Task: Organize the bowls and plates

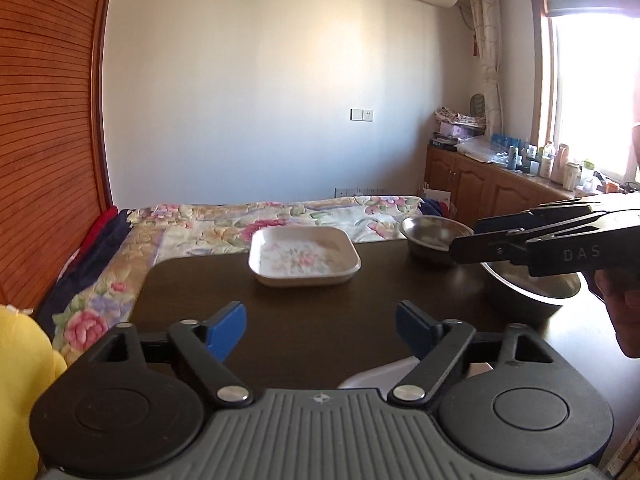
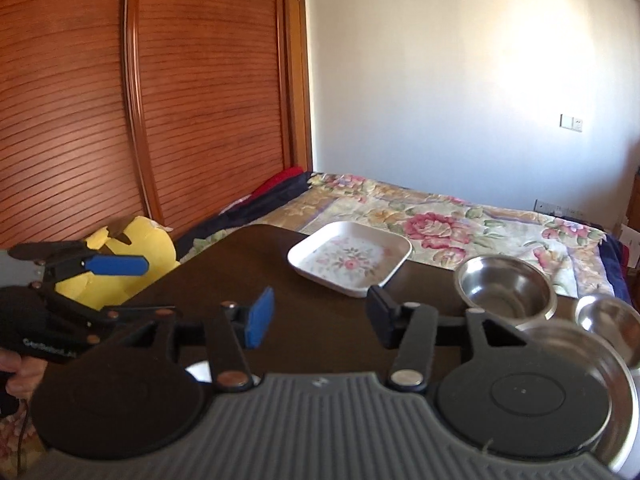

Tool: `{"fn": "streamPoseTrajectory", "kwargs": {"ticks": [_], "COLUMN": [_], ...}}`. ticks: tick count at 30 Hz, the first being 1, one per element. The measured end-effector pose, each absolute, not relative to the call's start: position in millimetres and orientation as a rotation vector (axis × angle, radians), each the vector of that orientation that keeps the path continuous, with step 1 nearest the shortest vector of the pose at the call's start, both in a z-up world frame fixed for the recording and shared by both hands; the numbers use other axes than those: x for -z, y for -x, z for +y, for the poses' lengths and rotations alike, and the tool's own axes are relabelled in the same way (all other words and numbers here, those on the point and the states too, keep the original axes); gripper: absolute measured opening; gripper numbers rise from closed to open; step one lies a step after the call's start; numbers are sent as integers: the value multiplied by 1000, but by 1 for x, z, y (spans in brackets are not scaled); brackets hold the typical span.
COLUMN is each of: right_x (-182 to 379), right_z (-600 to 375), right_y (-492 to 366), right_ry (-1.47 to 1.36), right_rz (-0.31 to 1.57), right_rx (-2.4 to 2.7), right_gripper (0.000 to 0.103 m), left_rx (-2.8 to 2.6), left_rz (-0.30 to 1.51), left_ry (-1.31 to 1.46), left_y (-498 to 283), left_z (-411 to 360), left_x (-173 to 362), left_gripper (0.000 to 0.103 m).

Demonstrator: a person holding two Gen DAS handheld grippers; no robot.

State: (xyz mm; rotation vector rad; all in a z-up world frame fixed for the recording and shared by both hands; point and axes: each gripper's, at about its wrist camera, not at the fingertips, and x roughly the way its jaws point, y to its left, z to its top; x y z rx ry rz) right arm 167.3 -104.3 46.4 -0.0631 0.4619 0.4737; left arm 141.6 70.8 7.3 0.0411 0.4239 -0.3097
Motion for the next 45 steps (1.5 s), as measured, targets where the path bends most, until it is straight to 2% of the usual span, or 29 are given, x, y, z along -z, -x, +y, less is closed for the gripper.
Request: {"fn": "streamPoseTrajectory", "kwargs": {"ticks": [9,18,20,33,37,43,45], "right_x": [-35,-14,-10,7,11,17,18], "right_z": [-88,-81,-80,-71,-76,-81,-82], "right_y": [-242,-299,-307,-330,-335,-345,-346], "right_ry": [62,36,32,41,17,-31,-43], "right_rz": [589,695,716,789,800,832,836], "right_rx": [-459,-389,-376,-317,-298,-283,-284], "right_gripper": [53,53,53,51,50,35,33], "left_rx": [306,315,312,284,279,275,269], "left_rz": [455,505,519,564,582,623,632], "left_ry": [-63,-80,-69,-75,-84,-68,-64], "left_y": [-210,-269,-280,-321,-333,-351,-355], "left_z": [84,90,91,86,82,79,79], "left_x": [-6,6,11,29,34,44,46], "left_gripper": [87,72,67,59,51,38,35]}}
